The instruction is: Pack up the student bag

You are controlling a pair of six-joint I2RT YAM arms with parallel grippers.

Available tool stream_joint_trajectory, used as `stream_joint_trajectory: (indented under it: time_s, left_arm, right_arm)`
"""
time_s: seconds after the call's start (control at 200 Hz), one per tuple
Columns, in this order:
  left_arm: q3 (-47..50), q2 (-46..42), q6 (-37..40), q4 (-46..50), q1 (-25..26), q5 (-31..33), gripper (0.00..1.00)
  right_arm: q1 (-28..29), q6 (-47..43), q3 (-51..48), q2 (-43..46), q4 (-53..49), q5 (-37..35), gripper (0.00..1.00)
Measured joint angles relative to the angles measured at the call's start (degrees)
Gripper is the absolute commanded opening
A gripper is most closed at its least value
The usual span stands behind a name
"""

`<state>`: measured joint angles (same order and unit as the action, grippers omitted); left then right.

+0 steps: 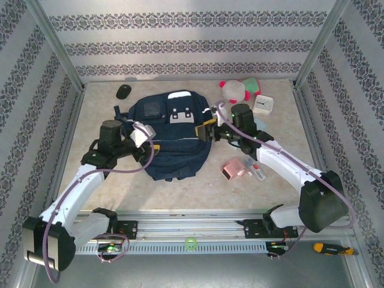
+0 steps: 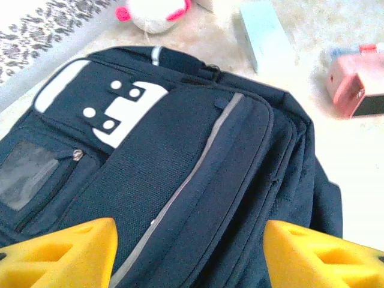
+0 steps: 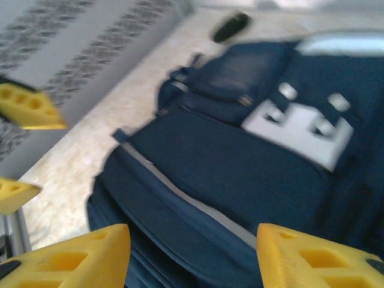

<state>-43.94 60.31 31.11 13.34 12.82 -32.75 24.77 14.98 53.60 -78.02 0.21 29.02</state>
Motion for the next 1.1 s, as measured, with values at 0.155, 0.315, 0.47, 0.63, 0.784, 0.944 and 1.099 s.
stream_joint_trajectory:
  time_s: [0.155,0.315,0.47,0.63,0.784,0.944,1.099]
  left_arm:
    - [-2.8,6.4,6.3,0.4,3.1,4.9,0.68]
    - [-4.5,11.9,11.0,0.6,4.9,6.7,0.73]
    - [-5.9,16.6,13.1,0.3,6.3,7.4,0.76]
    - [-8.6,21.7,14.0,-0.8,7.1,8.7,0.78]
    - [-11.2,25.3,16.0,-1.0,7.5,9.5,0.9]
    - [-13.2,26.4,17.8,-0.4,7.7,10.0,0.99]
    - [-13.3,24.2,20.9,2.4,6.8,10.3,0.99]
  right_arm:
    - [-6.2,3.5,0.0,2.1,-12.1,-5.7,0.61]
    - [-10.8,4.8,-0.3,4.4,-20.0,-9.3,0.61]
    - [-11.5,5.4,-1.9,7.4,-22.6,-10.8,0.62]
    - [-11.5,6.0,-3.3,7.8,-23.4,-11.1,0.62]
    - [-11.5,6.2,-4.3,7.8,-24.0,-11.2,0.63]
    - [-11.5,6.5,-4.4,8.0,-24.1,-11.3,0.64]
    - [-10.9,7.1,-4.4,8.1,-24.0,-11.2,0.64]
